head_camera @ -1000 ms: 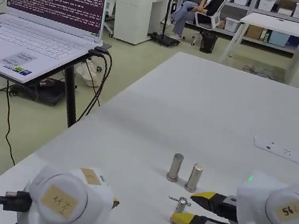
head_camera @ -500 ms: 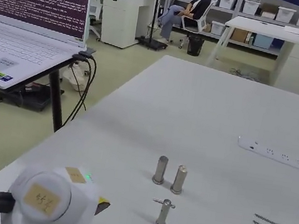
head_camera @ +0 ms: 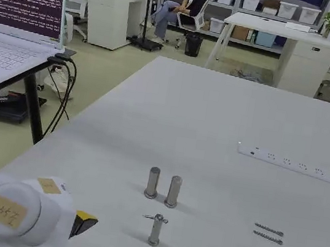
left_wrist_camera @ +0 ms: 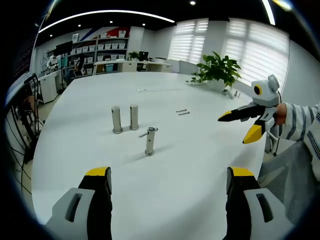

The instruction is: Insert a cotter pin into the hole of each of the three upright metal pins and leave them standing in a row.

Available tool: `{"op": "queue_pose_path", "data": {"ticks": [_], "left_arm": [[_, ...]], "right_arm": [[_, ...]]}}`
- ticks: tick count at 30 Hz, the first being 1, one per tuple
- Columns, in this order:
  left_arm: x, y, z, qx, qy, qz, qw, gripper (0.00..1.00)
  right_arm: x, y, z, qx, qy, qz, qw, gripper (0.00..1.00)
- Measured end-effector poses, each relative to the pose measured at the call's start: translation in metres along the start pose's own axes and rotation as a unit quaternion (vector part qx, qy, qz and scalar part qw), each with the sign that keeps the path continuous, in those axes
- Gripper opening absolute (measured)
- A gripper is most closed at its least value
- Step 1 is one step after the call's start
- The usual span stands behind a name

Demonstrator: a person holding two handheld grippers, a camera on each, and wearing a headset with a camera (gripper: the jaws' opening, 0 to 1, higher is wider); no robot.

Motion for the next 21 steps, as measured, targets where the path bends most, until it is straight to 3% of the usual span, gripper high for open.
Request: {"op": "queue_pose_path", "data": {"ticks": [5, 9, 12, 21], "left_arm": [[0.000, -0.010, 0.007, 0.007, -0.006, -0.004, 0.9999, 0.95], [0.001, -0.022, 0.017, 0.021, -0.009, 0.003, 0.9997, 0.95], [0.002, -0.036, 0.025, 0.041, -0.016, 0.005, 0.9990, 0.95], [0.012, -0.073, 0.044, 0.055, -0.027, -0.013, 0.9980, 0.95]], "right_arm": [[-0.003, -0.002, 0.004, 0.023, 0.008, -0.015, 0.9996, 0.95], [-0.004, -0.002, 0.006, 0.037, 0.017, -0.012, 0.9991, 0.98], [-0.004, -0.005, 0.010, 0.049, 0.017, -0.018, 0.9985, 0.98], [-0.007, -0.002, 0.010, 0.064, 0.029, -0.016, 0.9974, 0.97]]}}
Point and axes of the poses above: the centre of the closed fingertips' face, and the gripper's own axes: x roughly forward along the fingers, z roughly to its left, y roughly out of its underside, the point moved 6 cm from there along -x, roughly backward along the fingers, and after that the axes turned 12 degrees about -x, right-handed, at the moved point
